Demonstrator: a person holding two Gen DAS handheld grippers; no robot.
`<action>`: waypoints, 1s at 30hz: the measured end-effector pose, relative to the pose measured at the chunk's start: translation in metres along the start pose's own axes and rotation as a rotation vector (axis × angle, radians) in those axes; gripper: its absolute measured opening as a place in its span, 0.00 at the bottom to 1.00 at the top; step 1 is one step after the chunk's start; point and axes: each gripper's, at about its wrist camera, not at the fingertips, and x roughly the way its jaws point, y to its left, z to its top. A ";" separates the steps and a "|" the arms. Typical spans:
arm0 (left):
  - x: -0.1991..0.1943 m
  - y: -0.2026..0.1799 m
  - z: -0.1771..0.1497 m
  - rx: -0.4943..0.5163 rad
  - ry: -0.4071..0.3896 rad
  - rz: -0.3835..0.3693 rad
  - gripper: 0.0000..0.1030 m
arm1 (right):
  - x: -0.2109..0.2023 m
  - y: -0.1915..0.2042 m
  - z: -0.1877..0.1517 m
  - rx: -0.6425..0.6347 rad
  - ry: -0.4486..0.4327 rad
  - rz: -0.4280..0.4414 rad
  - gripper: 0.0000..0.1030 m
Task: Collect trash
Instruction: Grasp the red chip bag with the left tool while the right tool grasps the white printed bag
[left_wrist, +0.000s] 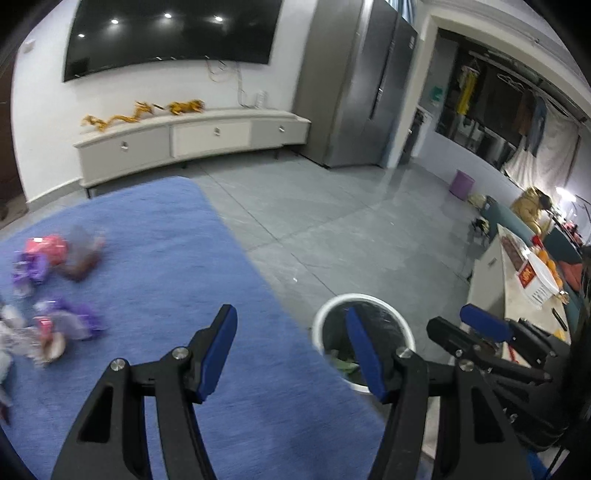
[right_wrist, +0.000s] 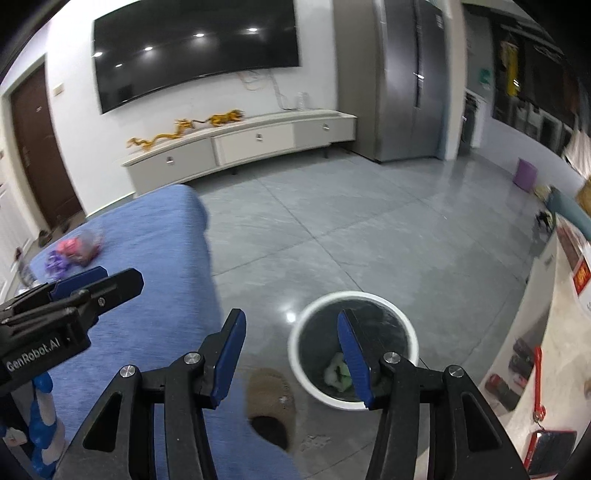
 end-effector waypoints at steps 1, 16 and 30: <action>-0.007 0.008 -0.001 -0.005 -0.009 0.012 0.58 | 0.000 0.006 0.001 -0.012 -0.001 0.011 0.48; -0.125 0.197 -0.065 -0.166 -0.154 0.314 0.66 | 0.038 0.171 0.004 -0.233 0.078 0.328 0.52; -0.115 0.295 -0.092 -0.237 -0.057 0.382 0.68 | 0.065 0.337 -0.002 -0.570 0.067 0.556 0.52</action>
